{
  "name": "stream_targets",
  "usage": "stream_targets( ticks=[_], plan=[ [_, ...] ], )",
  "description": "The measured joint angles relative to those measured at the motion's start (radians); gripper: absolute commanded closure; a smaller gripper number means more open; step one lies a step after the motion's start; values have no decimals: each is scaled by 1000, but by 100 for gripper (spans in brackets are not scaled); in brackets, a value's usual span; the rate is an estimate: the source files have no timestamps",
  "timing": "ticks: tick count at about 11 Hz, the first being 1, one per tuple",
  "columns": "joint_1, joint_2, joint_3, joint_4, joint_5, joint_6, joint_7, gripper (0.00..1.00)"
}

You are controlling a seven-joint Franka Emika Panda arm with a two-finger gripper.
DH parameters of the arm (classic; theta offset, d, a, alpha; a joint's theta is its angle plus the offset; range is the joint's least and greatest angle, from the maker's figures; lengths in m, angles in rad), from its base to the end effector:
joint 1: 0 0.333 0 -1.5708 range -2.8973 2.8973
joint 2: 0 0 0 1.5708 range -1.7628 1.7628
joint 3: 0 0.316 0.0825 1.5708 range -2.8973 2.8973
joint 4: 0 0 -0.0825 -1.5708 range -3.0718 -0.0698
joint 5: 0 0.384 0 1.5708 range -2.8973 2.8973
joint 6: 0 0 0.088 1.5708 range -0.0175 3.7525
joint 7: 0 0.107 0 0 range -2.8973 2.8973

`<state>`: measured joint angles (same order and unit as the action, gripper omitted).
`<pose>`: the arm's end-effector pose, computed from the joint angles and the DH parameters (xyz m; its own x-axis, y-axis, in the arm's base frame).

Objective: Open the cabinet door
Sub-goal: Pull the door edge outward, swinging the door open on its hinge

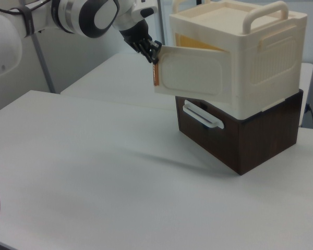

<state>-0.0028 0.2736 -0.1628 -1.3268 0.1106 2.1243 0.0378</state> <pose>0.6740 -0.0899 0.6395 0.8406 -0.2101 0.4992 -0.1934 -0.9774 -0.0856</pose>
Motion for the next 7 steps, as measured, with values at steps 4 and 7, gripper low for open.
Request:
stream_targets(
  ticks=[4,7],
  plan=[
    [-35,-24,0,6,75,-145,-155,69],
    [-80,-26,0,-24,122,-337,-234,26]
  ],
)
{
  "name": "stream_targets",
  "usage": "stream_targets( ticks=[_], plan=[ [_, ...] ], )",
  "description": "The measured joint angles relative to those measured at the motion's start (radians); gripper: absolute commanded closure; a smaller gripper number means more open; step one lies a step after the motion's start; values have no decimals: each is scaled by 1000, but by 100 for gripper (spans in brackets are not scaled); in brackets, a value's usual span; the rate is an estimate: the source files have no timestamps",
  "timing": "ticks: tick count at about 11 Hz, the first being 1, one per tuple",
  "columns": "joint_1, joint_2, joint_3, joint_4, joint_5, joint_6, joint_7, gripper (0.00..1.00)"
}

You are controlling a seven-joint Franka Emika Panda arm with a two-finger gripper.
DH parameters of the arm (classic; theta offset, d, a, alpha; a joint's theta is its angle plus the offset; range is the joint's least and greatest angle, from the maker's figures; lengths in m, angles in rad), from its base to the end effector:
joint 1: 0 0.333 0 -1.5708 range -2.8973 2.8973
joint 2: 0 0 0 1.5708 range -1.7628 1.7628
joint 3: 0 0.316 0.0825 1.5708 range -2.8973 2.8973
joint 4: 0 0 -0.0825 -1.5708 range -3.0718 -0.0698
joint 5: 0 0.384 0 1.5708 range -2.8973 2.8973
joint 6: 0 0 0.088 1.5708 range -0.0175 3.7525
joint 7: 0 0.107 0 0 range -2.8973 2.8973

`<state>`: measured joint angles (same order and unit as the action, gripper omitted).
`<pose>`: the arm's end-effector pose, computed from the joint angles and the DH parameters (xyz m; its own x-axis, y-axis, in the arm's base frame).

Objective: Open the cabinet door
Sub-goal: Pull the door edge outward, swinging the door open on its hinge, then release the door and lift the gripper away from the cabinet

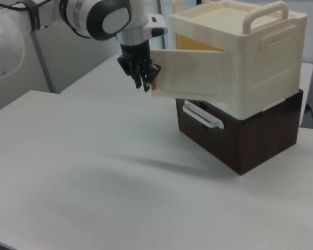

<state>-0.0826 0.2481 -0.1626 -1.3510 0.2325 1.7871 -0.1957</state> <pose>0.6380 -0.1249 0.6053 0.9719 -0.0842 0.2197 -0.0512 -0.9871 -0.1517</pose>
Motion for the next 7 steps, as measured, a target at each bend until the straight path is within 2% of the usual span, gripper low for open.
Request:
stream_targets(
  ticks=[2,4,7],
  plan=[
    [-28,-8,1,0,0,-74,-44,2],
    [-68,-45,0,2,0,-174,-94,0],
    [-80,-123,1,2,0,-308,-100,0]
  ],
)
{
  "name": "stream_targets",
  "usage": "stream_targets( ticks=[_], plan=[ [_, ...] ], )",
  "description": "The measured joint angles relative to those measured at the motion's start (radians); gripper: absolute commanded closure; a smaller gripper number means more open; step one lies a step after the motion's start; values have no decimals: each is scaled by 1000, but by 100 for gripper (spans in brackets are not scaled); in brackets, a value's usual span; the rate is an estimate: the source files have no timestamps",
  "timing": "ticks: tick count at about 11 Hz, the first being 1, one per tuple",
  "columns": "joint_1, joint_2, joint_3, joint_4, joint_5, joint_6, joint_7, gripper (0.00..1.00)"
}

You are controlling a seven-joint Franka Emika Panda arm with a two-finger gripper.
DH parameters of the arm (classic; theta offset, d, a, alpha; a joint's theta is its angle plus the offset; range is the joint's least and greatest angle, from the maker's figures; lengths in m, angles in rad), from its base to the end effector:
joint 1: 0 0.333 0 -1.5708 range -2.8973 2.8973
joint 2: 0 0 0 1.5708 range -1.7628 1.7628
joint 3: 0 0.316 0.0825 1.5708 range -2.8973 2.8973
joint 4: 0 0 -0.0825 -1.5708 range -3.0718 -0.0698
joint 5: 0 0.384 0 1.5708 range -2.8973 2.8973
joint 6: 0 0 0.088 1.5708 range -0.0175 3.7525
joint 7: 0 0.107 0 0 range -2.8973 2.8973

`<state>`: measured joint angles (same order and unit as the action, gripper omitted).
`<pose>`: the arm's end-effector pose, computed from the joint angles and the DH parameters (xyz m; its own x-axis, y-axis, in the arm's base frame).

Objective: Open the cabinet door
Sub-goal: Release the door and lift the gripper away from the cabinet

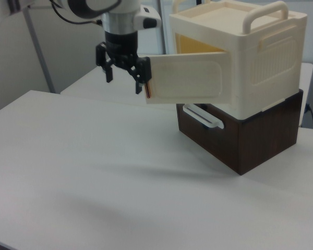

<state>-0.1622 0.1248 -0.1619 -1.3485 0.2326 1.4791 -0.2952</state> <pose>0.5634 -0.1539 0.6527 0.9975 -0.0124 0.0701 0.0018 -0.9802 -0.1980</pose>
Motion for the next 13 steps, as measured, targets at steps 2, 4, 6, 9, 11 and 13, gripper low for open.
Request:
stream_targets(
  ticks=[2,4,6,9,11,13],
  plan=[
    [1,-52,6,0,-21,-86,0,0],
    [11,-90,12,-1,-42,-150,0,0],
    [44,-107,18,-5,-48,-182,0,0],
    [105,-107,21,-18,-82,-181,16,0],
    [125,-106,21,-37,-93,-129,134,0],
    [215,-102,25,-80,-197,-86,255,0]
  ],
)
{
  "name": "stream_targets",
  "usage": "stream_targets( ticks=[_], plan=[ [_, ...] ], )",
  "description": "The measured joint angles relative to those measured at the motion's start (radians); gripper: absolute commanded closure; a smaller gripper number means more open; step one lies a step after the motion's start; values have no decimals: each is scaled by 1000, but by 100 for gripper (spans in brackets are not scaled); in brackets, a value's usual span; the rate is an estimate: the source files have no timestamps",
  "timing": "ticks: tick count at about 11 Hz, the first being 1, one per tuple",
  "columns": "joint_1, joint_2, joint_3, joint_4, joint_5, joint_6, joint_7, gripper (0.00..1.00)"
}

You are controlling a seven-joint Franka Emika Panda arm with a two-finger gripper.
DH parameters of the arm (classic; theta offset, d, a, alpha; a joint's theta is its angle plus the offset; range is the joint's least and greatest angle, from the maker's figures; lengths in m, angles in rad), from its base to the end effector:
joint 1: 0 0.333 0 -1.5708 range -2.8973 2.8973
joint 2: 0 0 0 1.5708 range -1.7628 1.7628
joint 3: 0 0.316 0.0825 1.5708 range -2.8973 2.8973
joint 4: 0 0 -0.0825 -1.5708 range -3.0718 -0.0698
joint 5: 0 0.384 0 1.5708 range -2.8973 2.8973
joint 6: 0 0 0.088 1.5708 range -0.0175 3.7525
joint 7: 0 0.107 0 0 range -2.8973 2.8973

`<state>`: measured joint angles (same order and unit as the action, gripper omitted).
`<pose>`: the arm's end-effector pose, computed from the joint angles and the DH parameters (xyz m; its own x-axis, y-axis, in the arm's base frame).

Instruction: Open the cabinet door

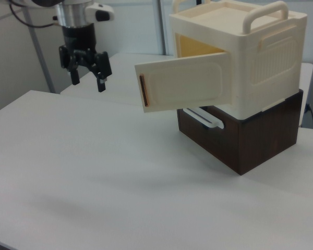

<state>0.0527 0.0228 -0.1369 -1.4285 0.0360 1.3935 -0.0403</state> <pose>0.5412 -0.0403 0.6630 0.9977 -0.0376 -0.0561 -0.0396 -0.9986 -0.0349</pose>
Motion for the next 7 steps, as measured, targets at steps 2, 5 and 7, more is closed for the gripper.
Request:
stream_targets(
  ticks=[2,5,7],
  plan=[
    [61,13,5,-19,-32,29,22,0],
    [66,19,4,-27,-33,31,10,0],
    [65,20,-1,-27,-33,31,10,0]
  ],
)
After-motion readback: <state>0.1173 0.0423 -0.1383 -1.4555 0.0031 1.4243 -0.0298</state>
